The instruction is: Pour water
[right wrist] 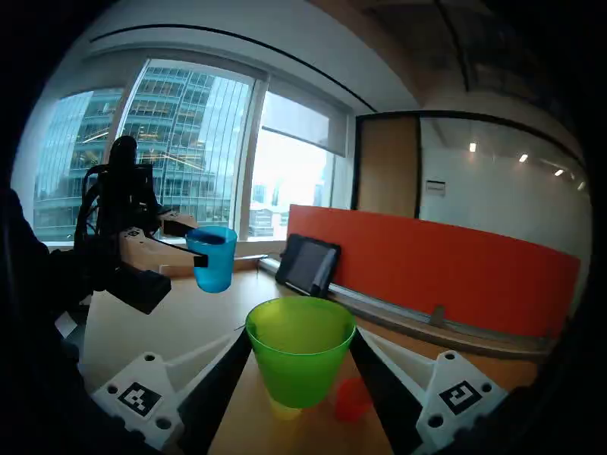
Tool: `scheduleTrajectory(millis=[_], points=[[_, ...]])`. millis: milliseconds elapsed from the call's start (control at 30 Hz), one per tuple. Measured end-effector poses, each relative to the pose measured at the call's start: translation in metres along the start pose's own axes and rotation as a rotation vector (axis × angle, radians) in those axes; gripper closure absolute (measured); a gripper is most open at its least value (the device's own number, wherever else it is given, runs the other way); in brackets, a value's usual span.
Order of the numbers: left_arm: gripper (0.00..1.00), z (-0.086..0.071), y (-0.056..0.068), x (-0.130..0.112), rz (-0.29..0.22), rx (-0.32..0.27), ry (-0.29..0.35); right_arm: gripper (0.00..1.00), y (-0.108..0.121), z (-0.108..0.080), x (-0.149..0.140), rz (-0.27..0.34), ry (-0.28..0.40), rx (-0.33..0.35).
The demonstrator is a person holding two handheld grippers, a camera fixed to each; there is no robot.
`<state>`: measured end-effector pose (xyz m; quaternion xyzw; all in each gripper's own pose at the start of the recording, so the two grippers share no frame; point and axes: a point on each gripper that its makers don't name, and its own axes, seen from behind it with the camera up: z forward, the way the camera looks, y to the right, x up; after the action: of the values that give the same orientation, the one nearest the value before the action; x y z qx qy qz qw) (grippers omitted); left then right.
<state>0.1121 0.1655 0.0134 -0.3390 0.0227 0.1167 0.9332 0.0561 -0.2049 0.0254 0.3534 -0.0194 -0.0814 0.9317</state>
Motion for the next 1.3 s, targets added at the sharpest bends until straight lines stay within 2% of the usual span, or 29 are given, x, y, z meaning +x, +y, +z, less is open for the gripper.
scheduleTrajectory(millis=[500, 900, 1300], points=[[0.14, 0.011, -0.001, 0.014, 0.130, 0.020, -0.018, 0.08, -0.029, 0.018, -0.006, 0.001, 0.007, 0.070], [0.14, 0.018, -0.001, 0.027, 0.250, 0.042, -0.022, 0.09, -0.048, 0.030, -0.012, 0.003, 0.008, 0.113], [0.14, 0.020, 0.000, 0.039, 0.385, 0.066, -0.024, 0.09, -0.062, 0.041, -0.015, 0.002, 0.016, 0.144]])
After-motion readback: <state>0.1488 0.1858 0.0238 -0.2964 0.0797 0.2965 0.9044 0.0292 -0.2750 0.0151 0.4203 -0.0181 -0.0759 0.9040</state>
